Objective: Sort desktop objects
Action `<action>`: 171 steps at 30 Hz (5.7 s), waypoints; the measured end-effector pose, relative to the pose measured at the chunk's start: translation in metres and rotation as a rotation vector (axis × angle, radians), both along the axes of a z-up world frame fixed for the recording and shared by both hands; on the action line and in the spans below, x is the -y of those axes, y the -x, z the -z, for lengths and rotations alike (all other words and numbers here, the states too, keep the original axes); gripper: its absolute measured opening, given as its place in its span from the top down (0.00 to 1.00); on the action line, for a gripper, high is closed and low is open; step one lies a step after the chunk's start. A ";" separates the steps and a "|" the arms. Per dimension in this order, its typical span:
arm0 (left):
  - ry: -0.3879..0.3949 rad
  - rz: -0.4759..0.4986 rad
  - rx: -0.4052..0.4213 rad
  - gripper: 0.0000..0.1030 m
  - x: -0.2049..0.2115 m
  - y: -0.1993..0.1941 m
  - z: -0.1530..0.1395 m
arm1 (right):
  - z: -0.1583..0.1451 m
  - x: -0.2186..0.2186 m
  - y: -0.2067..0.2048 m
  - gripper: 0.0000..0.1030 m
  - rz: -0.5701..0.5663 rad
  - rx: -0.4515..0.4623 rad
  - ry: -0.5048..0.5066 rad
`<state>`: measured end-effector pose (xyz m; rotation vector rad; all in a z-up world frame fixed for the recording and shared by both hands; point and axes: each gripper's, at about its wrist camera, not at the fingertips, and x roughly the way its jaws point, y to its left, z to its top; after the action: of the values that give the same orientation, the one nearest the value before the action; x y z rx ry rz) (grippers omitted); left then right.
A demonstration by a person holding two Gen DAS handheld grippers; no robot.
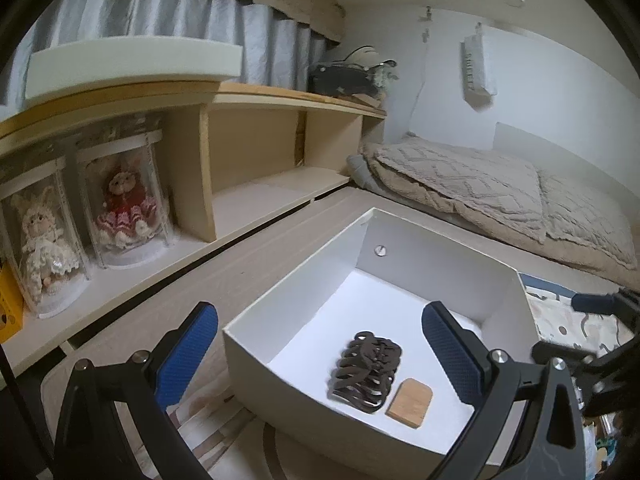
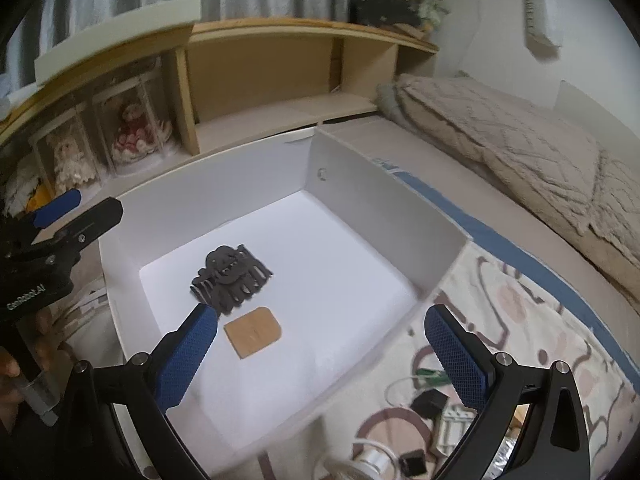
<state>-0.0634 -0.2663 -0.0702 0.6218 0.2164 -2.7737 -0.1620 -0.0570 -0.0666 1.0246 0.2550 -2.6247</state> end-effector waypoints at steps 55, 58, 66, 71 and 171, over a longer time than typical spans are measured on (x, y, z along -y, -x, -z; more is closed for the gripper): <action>0.037 0.391 0.011 0.00 -0.144 -0.126 0.027 | 0.015 -0.170 -0.291 0.00 0.628 -0.115 0.030; 0.046 0.401 0.027 0.00 -0.146 -0.130 0.036 | 0.026 -0.173 -0.296 0.00 0.648 -0.103 0.036; 0.066 0.452 0.102 0.00 -0.159 -0.138 0.059 | 0.054 -0.174 -0.304 0.00 0.674 -0.052 0.011; 0.058 0.475 0.151 0.00 -0.165 -0.144 0.072 | 0.075 -0.173 -0.306 0.00 0.669 -0.001 0.008; 0.102 0.461 0.448 0.00 -0.176 -0.149 0.140 | 0.136 -0.230 -0.328 0.00 0.798 0.300 0.049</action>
<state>0.0856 -0.0905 -0.2099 1.3854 -0.1873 -2.9318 0.1660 0.1729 -0.2028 1.7593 -0.3655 -3.0351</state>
